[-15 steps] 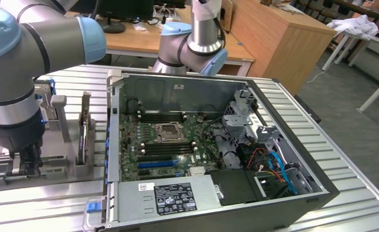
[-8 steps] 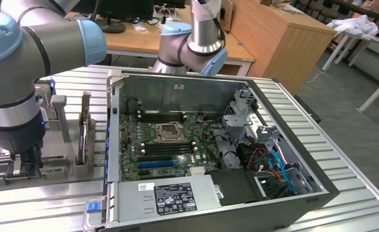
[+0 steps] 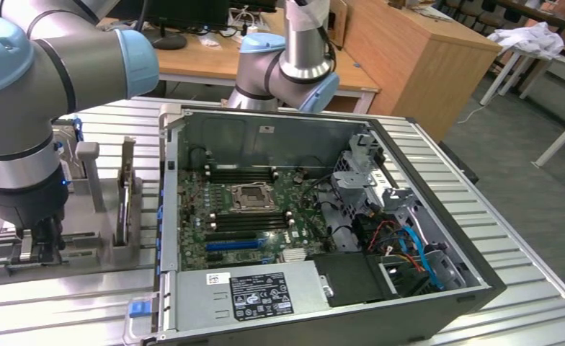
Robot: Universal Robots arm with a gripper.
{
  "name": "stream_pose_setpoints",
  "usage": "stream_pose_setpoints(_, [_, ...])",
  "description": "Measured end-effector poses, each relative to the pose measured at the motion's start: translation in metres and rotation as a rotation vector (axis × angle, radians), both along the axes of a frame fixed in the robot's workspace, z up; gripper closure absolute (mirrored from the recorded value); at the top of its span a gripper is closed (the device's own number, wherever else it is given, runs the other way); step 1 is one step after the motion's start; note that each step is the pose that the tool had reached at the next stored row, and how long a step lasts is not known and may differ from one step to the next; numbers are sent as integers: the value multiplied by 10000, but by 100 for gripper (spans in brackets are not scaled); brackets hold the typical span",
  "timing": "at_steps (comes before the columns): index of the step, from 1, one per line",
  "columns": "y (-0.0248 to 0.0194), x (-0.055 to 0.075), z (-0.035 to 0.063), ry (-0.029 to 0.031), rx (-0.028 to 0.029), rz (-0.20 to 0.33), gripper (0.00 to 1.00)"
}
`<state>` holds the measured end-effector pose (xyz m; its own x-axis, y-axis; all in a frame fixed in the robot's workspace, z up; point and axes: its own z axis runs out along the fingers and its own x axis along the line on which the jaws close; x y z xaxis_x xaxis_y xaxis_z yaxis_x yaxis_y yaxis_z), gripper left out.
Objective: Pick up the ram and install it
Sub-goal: 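Pick up the ram and move it above insertion slot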
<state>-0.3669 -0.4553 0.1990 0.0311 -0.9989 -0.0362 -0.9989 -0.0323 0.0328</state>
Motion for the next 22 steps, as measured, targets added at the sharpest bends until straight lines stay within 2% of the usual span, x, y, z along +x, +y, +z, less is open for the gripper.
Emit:
stream_pose_setpoints(10, [1, 0, 0, 0, 0, -1, 70])
stream_pose_setpoints(12, [1, 0, 0, 0, 1, -1, 71])
stream_pose_setpoints(13, [0, 0, 0, 0, 0, -1, 78])
stream_pose_setpoints(22, [-19, 0, 0, 0, 0, -2, 78])
